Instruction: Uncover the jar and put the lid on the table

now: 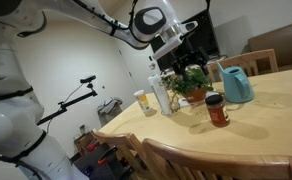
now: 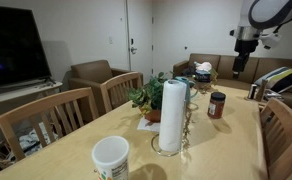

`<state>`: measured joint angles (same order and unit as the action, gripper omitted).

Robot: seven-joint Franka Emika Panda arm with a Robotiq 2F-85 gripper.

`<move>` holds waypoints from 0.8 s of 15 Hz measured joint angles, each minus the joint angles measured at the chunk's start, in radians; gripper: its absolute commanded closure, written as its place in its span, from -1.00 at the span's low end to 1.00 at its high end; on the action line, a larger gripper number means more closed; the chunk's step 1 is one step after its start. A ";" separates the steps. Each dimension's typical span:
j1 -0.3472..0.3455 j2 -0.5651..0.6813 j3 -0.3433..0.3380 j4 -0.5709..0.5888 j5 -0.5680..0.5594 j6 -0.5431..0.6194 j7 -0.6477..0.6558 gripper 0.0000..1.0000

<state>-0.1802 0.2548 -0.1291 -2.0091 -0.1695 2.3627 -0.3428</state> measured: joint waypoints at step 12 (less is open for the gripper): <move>0.037 0.218 0.000 0.175 -0.082 0.000 0.142 -1.00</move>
<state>-0.1429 0.4725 -0.1292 -1.8337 -0.2518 2.3629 -0.2004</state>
